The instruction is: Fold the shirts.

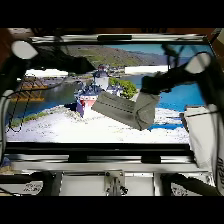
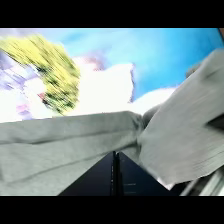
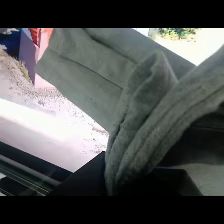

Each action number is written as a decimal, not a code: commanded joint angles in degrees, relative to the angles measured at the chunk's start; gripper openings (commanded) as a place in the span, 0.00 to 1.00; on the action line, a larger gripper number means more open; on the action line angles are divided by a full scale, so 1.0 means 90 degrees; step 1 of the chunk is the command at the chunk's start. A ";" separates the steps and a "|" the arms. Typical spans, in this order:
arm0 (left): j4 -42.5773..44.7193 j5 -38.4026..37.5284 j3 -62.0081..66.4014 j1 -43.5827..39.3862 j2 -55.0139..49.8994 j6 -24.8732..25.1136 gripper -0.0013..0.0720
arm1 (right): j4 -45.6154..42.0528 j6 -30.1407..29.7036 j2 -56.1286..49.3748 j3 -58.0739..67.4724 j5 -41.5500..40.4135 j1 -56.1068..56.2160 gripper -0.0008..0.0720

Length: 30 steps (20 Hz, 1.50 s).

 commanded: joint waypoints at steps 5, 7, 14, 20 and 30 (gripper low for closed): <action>0.0119 -0.0478 0.0005 0.0529 0.1224 -0.0058 0.07 | 0.1209 0.0158 -0.1868 0.0005 -0.2744 0.1406 0.13; 0.0119 -0.0517 0.0002 0.0529 0.1234 -0.0056 0.07 | 0.1569 0.0342 -0.2115 0.0005 -0.3140 0.1566 0.13; 0.0121 -0.0602 -0.0078 0.0529 0.1202 -0.0053 0.07 | 0.1950 0.0078 -0.2035 0.0005 -0.2727 0.1251 0.81; 0.0124 -0.0612 -0.0291 0.0532 0.1202 -0.0051 0.07 | -0.1090 0.0325 -0.0806 -0.0002 0.0617 -0.0410 0.81; 0.0121 -0.0610 -0.0291 0.0532 0.1209 -0.0131 0.07 | 0.1110 0.0146 -0.0488 -0.2953 -0.1115 -0.1328 0.81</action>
